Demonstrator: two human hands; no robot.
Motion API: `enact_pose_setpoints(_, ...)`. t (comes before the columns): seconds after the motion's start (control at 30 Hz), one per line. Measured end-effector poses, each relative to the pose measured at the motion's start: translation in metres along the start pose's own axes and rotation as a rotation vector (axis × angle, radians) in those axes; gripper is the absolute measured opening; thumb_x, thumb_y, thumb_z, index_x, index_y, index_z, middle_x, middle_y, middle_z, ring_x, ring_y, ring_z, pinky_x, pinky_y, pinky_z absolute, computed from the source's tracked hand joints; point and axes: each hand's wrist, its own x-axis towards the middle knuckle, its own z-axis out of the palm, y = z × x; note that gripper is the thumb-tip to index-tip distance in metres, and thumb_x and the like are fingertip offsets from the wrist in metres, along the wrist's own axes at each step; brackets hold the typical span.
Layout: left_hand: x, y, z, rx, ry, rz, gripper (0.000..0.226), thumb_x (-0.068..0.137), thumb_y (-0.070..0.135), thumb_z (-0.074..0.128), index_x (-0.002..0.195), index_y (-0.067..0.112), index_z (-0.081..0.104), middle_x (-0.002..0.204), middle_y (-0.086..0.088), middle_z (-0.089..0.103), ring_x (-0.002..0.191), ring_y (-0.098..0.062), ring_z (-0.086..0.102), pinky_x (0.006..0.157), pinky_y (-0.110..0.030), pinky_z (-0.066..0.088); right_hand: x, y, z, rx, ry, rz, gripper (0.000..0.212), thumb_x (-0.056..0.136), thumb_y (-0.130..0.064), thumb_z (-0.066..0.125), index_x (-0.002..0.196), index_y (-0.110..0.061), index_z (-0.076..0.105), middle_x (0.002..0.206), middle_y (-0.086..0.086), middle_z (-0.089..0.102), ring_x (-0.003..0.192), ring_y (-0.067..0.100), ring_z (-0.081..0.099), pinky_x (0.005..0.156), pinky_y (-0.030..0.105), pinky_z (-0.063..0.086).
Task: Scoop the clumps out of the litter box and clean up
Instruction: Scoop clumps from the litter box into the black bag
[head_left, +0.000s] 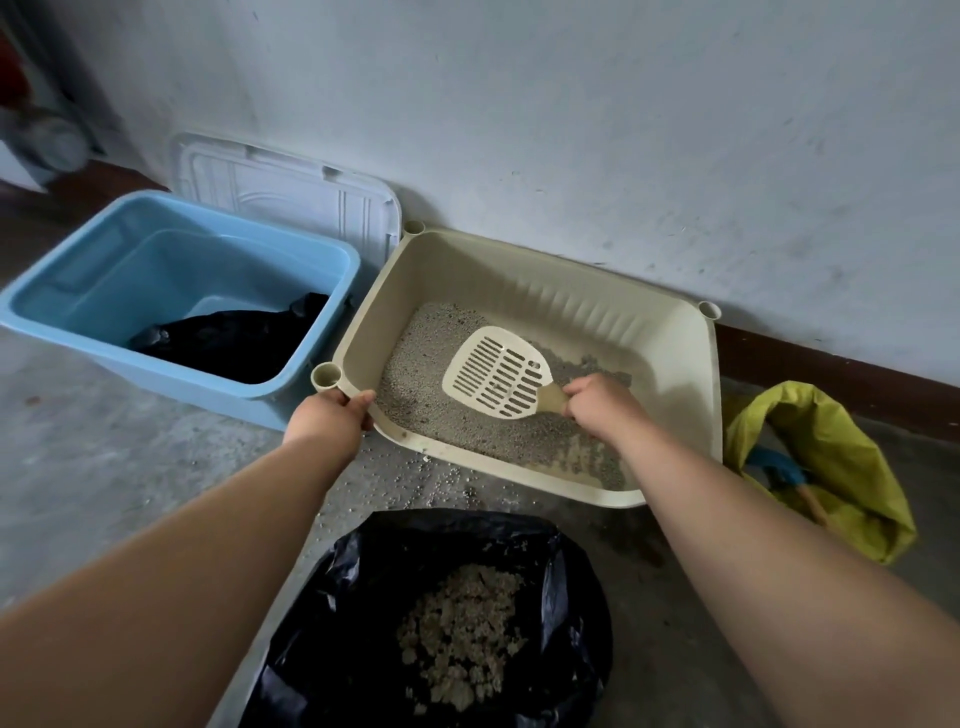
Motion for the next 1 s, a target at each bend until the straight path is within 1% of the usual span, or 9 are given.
enact_pose_setpoints(0.07, 0.000, 0.001, 0.000, 0.005, -0.008, -0.002, 0.034, 0.097, 0.036, 0.049, 0.093, 0.007, 0.065, 0.097, -0.013, 0.071, 0.090, -0.033, 0.064, 0.086, -0.042, 0.050, -0.004, -0.012, -0.016, -0.213, 0.015, -0.073, 0.029, 0.079, -0.012, 0.047, 0.092, -0.019, 0.072, 0.096, 0.002, 0.070, 0.080, 0.020, 0.063, 0.083, 0.033, 0.052)
enact_pose_setpoints(0.2, 0.001, -0.001, 0.000, 0.025, -0.005, -0.009, 0.037, 0.096, 0.039, 0.049, 0.100, 0.006, 0.065, 0.096, -0.013, 0.071, 0.094, -0.034, 0.065, 0.087, -0.042, 0.052, -0.017, -0.043, -0.041, -0.633, -0.026, -0.157, 0.021, 0.079, -0.035, 0.051, 0.079, -0.017, 0.061, 0.075, 0.000, 0.059, 0.064, 0.017, 0.055, 0.055, 0.023, 0.039)
enact_pose_setpoints(0.4, 0.002, 0.000, 0.000, 0.031, -0.005, -0.004, 0.033, 0.096, 0.038, 0.050, 0.088, 0.010, 0.064, 0.097, -0.012, 0.072, 0.096, -0.033, 0.064, 0.091, -0.046, 0.051, -0.007, -0.072, -0.022, -0.662, -0.133, -0.115, 0.017, 0.077, -0.027, 0.061, 0.088, -0.014, 0.060, 0.076, 0.000, 0.055, 0.071, 0.018, 0.057, 0.065, 0.027, 0.048)
enact_pose_setpoints(0.5, 0.004, -0.002, 0.001, 0.024, 0.000, -0.003, 0.032, 0.096, 0.038, 0.050, 0.091, 0.010, 0.065, 0.098, -0.011, 0.072, 0.097, -0.033, 0.064, 0.092, -0.046, 0.051, 0.002, -0.090, -0.003, -0.556, -0.231, -0.096, 0.021, 0.085, -0.017, 0.060, 0.101, -0.004, 0.063, 0.074, 0.002, 0.053, 0.069, 0.016, 0.053, 0.066, 0.028, 0.048)
enact_pose_setpoints(0.6, 0.005, -0.002, 0.001, 0.027, 0.000, -0.013, 0.033, 0.096, 0.039, 0.050, 0.094, 0.010, 0.065, 0.097, -0.010, 0.072, 0.096, -0.031, 0.065, 0.090, -0.044, 0.051, 0.008, -0.103, 0.027, -0.385, -0.281, -0.092, 0.023, 0.090, -0.016, 0.056, 0.107, -0.001, 0.059, 0.085, 0.005, 0.055, 0.075, 0.018, 0.054, 0.070, 0.027, 0.051)
enact_pose_setpoints(0.77, 0.006, -0.003, 0.002, 0.015, 0.014, -0.003, 0.034, 0.096, 0.039, 0.050, 0.093, 0.009, 0.065, 0.095, -0.008, 0.072, 0.093, -0.029, 0.065, 0.086, -0.040, 0.051, 0.010, -0.067, 0.058, -0.031, -0.303, 0.023, 0.020, 0.097, -0.015, 0.046, 0.091, -0.003, 0.062, 0.072, 0.003, 0.054, 0.056, 0.014, 0.049, 0.051, 0.025, 0.042)
enact_pose_setpoints(0.83, 0.006, -0.005, 0.002, 0.015, 0.020, 0.004, 0.034, 0.096, 0.039, 0.050, 0.091, 0.009, 0.065, 0.095, -0.007, 0.072, 0.092, -0.029, 0.066, 0.086, -0.041, 0.052, 0.009, -0.053, 0.067, 0.087, -0.314, 0.000, 0.021, 0.093, -0.009, 0.048, 0.100, -0.004, 0.067, 0.085, 0.008, 0.063, 0.068, 0.020, 0.059, 0.064, 0.029, 0.048)
enact_pose_setpoints(0.9, 0.006, -0.005, 0.003, 0.024, 0.020, 0.007, 0.033, 0.096, 0.039, 0.050, 0.083, 0.012, 0.064, 0.093, -0.007, 0.072, 0.090, -0.028, 0.066, 0.085, -0.039, 0.052, 0.007, -0.046, 0.073, 0.235, -0.279, -0.020, 0.032, 0.087, 0.002, 0.050, 0.114, -0.003, 0.066, 0.109, 0.012, 0.065, 0.095, 0.027, 0.062, 0.080, 0.033, 0.048)
enact_pose_setpoints(1.0, 0.007, -0.005, 0.002, 0.029, 0.018, 0.007, 0.033, 0.096, 0.040, 0.050, 0.084, 0.012, 0.063, 0.093, -0.007, 0.072, 0.090, -0.028, 0.066, 0.083, -0.039, 0.051, 0.002, -0.042, 0.075, 0.469, -0.255, 0.018, 0.044, 0.085, 0.009, 0.050, 0.126, -0.003, 0.058, 0.129, 0.011, 0.057, 0.097, 0.024, 0.056, 0.080, 0.034, 0.046)
